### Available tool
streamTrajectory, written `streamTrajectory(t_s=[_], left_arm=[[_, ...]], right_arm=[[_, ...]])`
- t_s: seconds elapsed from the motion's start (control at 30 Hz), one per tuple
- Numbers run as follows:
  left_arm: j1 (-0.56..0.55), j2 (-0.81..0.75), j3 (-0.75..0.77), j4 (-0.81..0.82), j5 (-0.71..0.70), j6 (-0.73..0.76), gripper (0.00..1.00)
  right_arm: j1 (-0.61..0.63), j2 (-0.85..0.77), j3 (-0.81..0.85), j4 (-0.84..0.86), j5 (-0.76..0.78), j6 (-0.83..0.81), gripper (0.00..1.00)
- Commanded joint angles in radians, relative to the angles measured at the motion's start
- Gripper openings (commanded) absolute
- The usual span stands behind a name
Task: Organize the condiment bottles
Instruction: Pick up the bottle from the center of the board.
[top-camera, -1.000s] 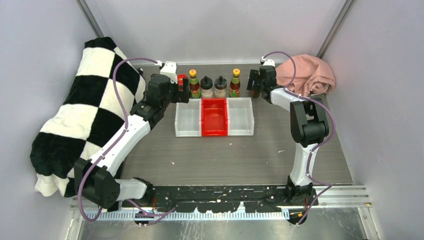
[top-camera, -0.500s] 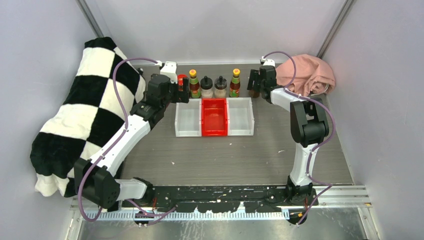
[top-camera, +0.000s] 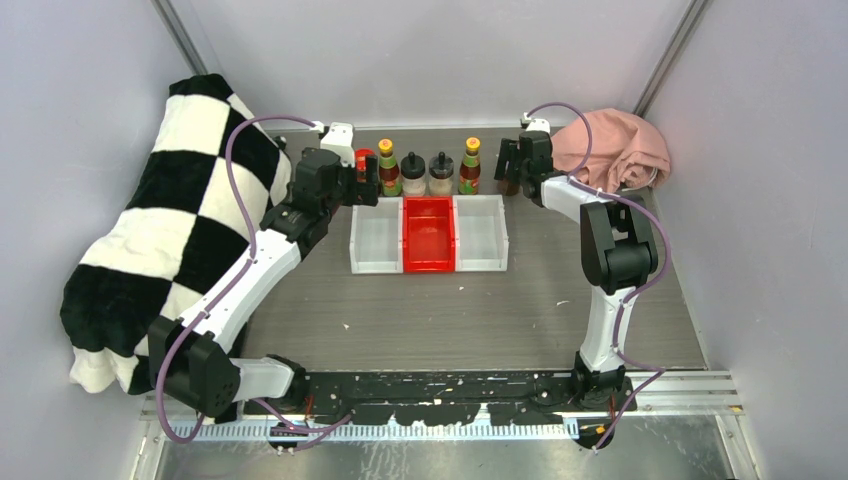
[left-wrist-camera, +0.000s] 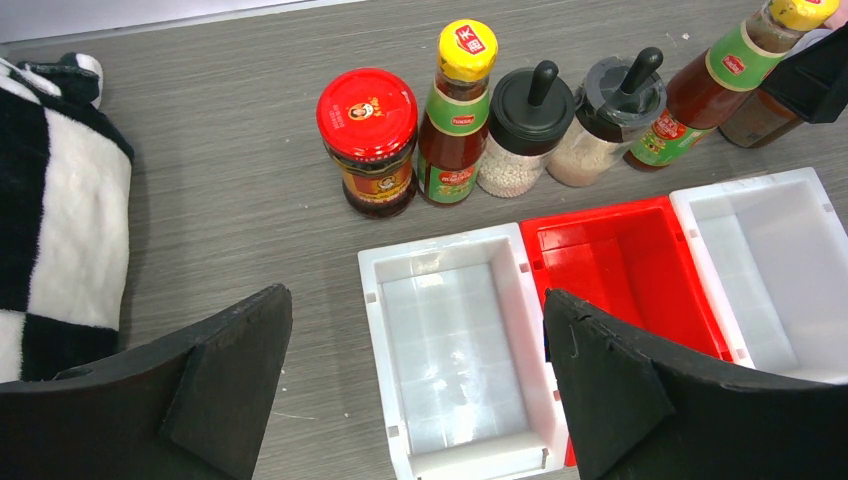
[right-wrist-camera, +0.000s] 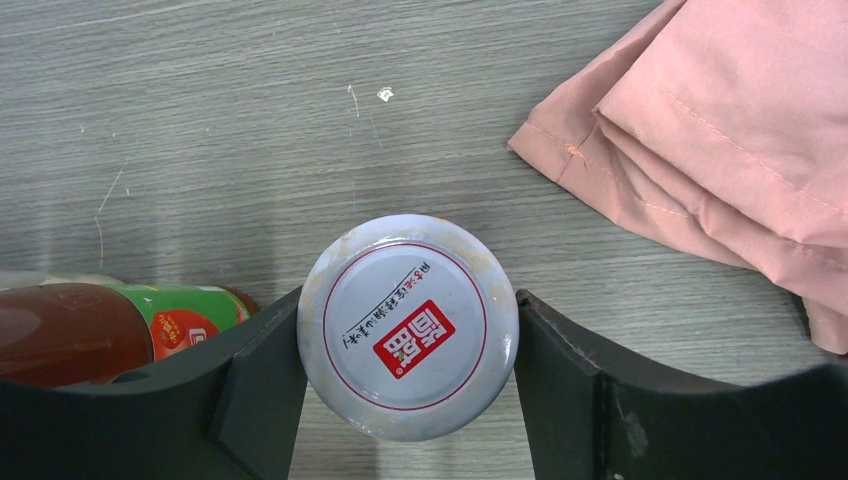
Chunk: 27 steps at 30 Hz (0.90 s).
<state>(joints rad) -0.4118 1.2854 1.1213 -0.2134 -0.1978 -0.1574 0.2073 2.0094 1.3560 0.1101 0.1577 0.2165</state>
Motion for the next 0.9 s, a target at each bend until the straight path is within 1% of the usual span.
streamTrajectory(t_s=[0.0,0.13,0.2,0.3,0.37,0.87], left_arm=[[0.002,-0.012,0.008,0.049,0.011,-0.011,0.97],[0.002,-0.015,0.005,0.049,0.011,-0.013,0.97],[0.002,-0.017,0.005,0.049,0.011,-0.013,0.97],[0.002,-0.019,0.003,0.049,0.011,-0.014,0.97],[0.002,-0.021,0.002,0.048,0.011,-0.014,0.97],[-0.005,-0.035,-0.003,0.043,0.001,-0.019,0.97]], right_arm=[[0.005,-0.011,0.035,-0.012,0.027,-0.006,0.34],[0.008,-0.012,0.034,-0.015,0.034,-0.011,0.23],[0.011,-0.013,0.035,-0.017,0.039,-0.014,0.19],[0.014,-0.015,0.035,-0.021,0.051,-0.018,0.1],[0.016,-0.016,0.036,-0.025,0.063,-0.024,0.01],[0.025,-0.029,0.041,-0.043,0.092,-0.053,0.01]])
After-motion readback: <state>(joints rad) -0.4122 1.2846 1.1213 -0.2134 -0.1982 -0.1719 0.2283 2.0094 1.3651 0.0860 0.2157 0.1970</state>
